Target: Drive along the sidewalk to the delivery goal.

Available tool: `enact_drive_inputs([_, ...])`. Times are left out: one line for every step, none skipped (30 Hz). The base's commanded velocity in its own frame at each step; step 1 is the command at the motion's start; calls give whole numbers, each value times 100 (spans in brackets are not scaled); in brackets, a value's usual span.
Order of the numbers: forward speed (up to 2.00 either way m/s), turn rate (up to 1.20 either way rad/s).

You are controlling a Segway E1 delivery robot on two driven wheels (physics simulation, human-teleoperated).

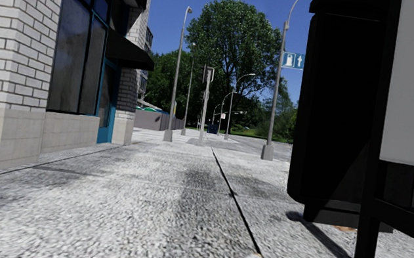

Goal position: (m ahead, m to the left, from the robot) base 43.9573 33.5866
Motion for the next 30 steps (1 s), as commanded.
enact_drive_inputs([200, 0])
enact_drive_inputs([200, 0])
enact_drive_inputs([200, 0])
enact_drive_inputs([200, 0])
enact_drive_inputs([200, 0])
enact_drive_inputs([200, 0])
enact_drive_inputs([200, 0])
enact_drive_inputs([200, 0])
enact_drive_inputs([200, 0])
enact_drive_inputs([200, 0])
enact_drive_inputs([200, 0])
enact_drive_inputs([200, 0])
enact_drive_inputs([200, 0])
enact_drive_inputs([200, 0])
enact_drive_inputs([200, 0])
enact_drive_inputs([200, 0])
enact_drive_inputs([200, 0])
enact_drive_inputs([200, 0])
enact_drive_inputs([200, 0])
enact_drive_inputs([200, 0])
enact_drive_inputs([200, 0])
enact_drive_inputs([200, 0])
enact_drive_inputs([200, 0])
enact_drive_inputs([200, 0])
enact_drive_inputs([200, 0])
enact_drive_inputs([200, 0])
enact_drive_inputs([200, 0])
enact_drive_inputs([200, 0])
enact_drive_inputs([200, 0])
enact_drive_inputs([200, 0])
